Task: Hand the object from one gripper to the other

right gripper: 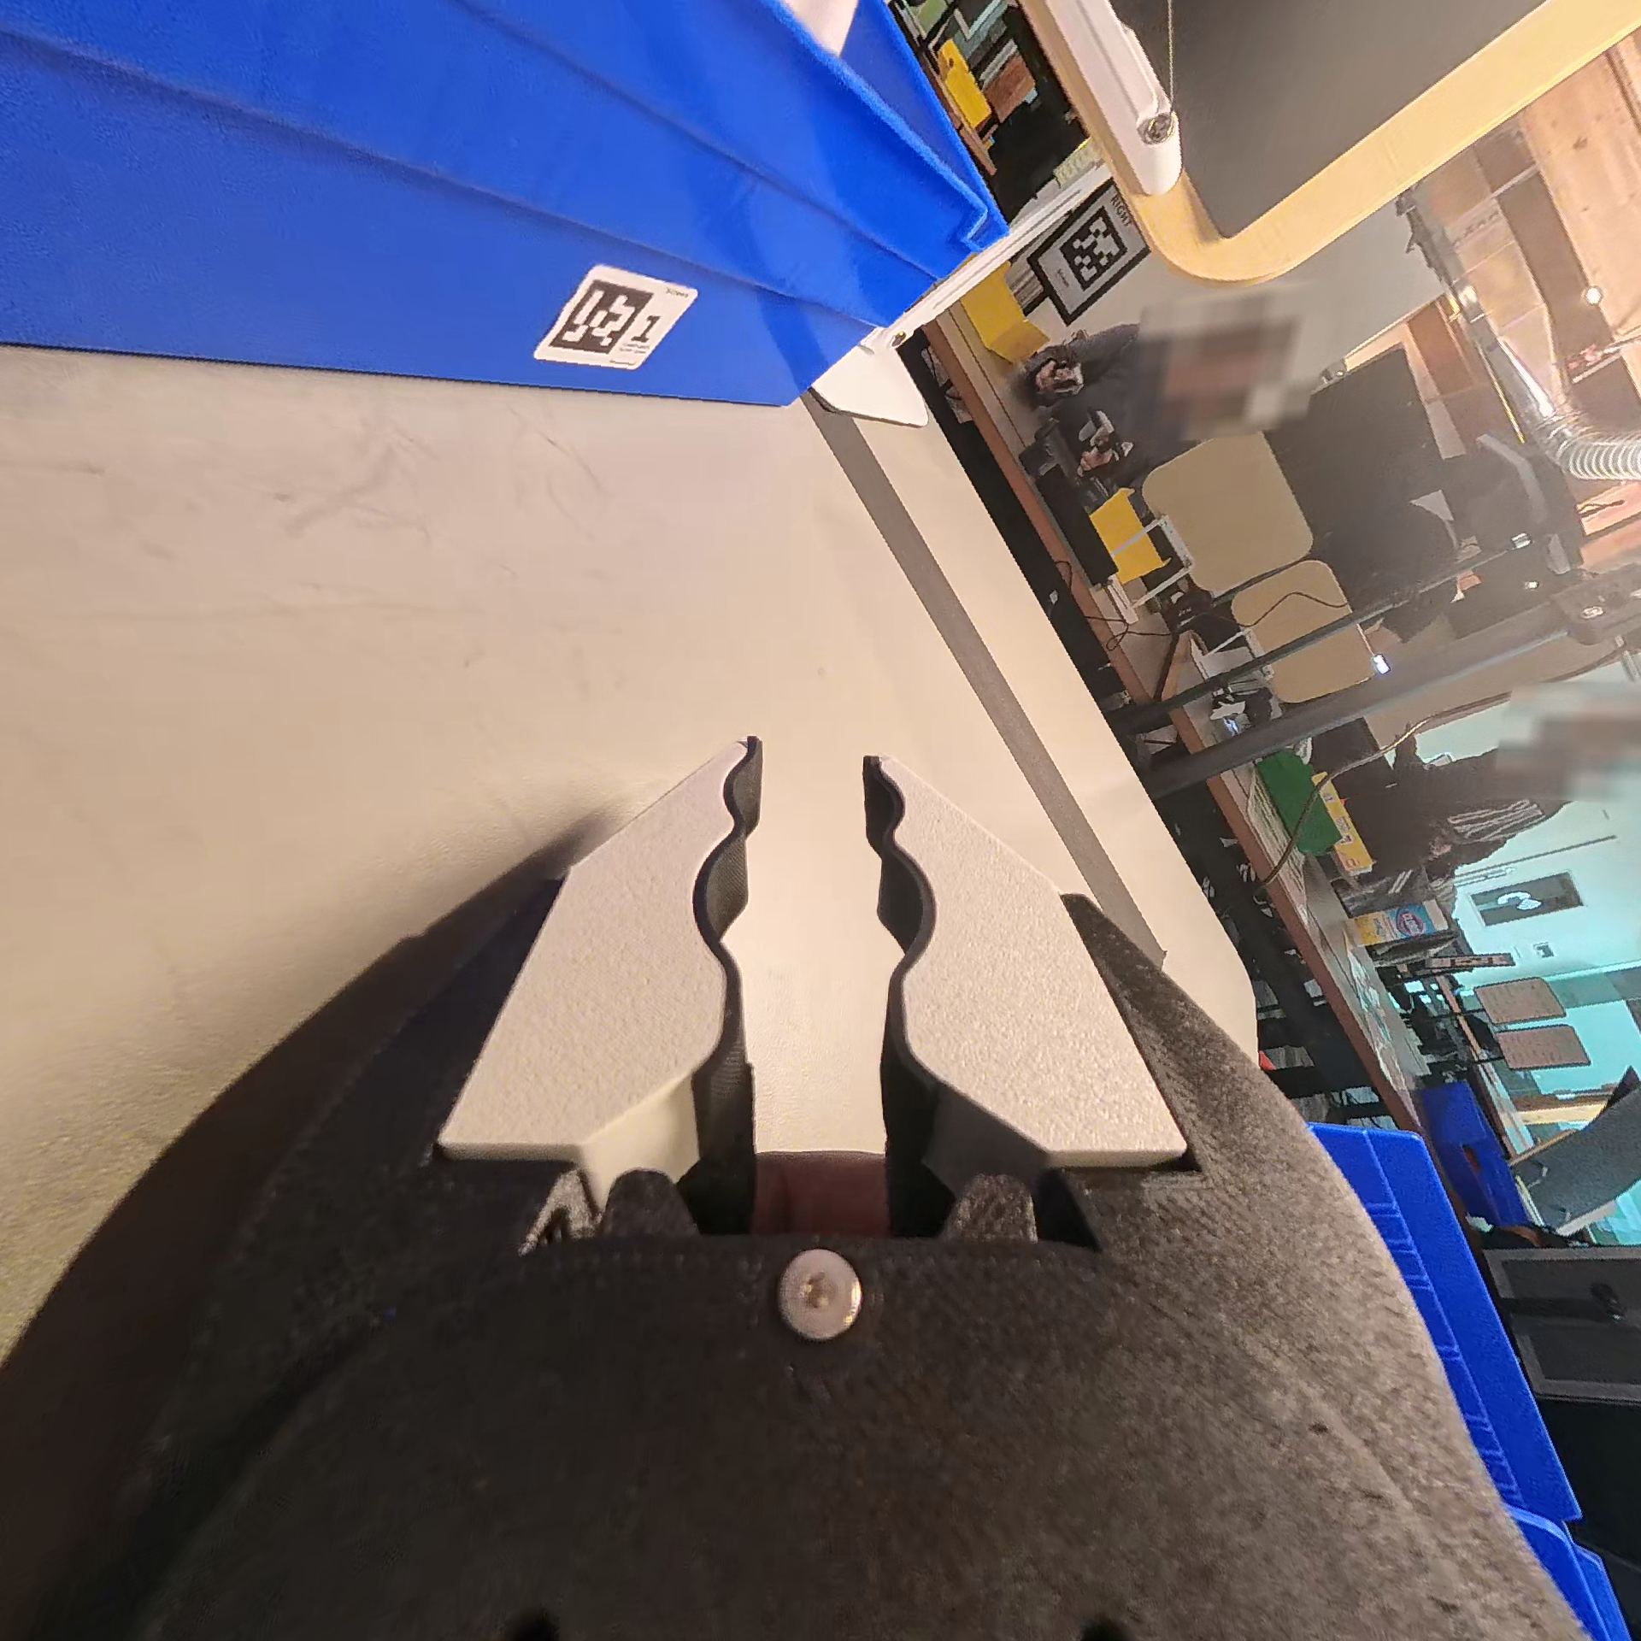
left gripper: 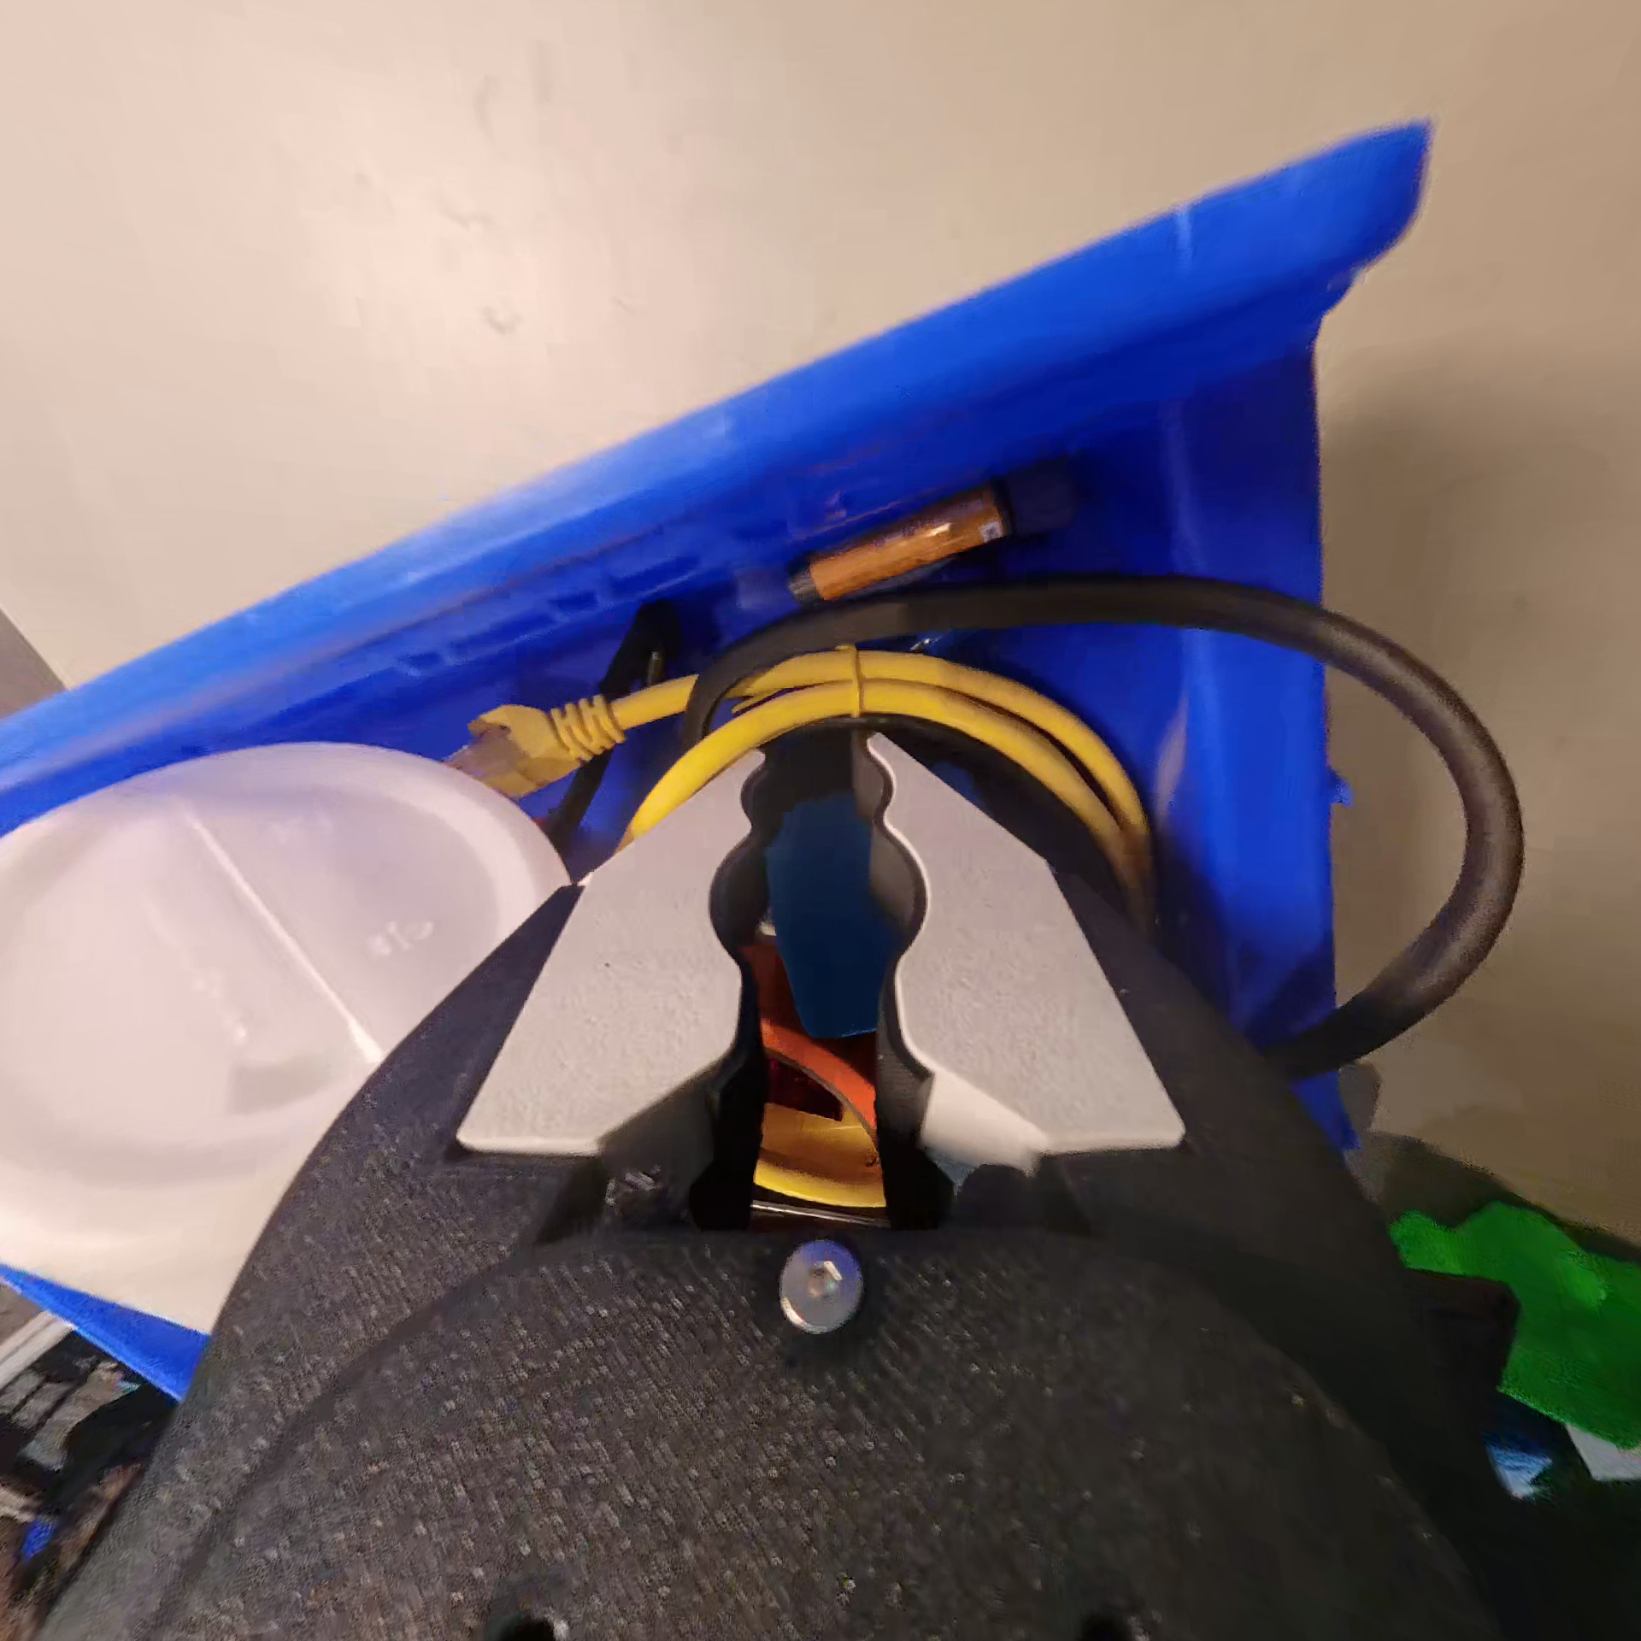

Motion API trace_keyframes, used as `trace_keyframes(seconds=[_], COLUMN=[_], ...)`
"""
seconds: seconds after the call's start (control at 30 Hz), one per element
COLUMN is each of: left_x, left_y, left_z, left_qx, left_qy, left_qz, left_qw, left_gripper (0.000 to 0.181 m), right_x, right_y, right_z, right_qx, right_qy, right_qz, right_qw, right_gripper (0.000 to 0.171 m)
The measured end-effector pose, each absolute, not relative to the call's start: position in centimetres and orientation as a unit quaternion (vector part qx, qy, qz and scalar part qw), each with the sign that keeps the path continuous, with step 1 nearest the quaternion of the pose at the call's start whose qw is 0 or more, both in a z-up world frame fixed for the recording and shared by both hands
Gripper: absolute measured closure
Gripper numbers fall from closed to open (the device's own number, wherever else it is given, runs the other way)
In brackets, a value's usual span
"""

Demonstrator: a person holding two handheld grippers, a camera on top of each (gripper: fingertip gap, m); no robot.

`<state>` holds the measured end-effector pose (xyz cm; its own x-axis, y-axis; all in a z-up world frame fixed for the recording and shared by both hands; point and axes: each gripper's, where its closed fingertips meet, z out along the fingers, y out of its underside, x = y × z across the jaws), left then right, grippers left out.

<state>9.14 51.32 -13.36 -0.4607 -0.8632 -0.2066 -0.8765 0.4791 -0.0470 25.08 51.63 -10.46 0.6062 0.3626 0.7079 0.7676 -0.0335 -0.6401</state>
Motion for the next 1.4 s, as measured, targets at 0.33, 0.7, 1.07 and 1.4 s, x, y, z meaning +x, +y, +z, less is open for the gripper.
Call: trace_keyframes(seconds=[0.33,0.7,1.07,1.4], left_x=[9.3,9.1,7.8,7.4], left_y=[51.2,50.7,51.0,50.4], left_z=[-13.7,-14.2,-12.8,-8.0], left_qx=[-0.412,-0.398,-0.411,-0.481], left_qy=[0.907,0.917,0.896,0.844], left_qz=[0.026,-0.013,0.162,0.163], left_qw=[0.079,0.036,0.028,0.172], left_gripper=[0.155,0.166,0.167,0.168], right_x=[24.9,24.9,25.2,25.6], right_y=[51.6,51.6,51.5,50.5], right_z=[-10.8,-10.8,-10.8,-8.1], right_qx=[-0.691,-0.686,-0.675,-0.665], right_qy=[-0.419,-0.423,-0.424,-0.38], right_qz=[-0.188,-0.192,-0.219,-0.223], right_qw=[0.558,0.56,0.563,0.603], right_gripper=[0.148,0.147,0.147,0.147])
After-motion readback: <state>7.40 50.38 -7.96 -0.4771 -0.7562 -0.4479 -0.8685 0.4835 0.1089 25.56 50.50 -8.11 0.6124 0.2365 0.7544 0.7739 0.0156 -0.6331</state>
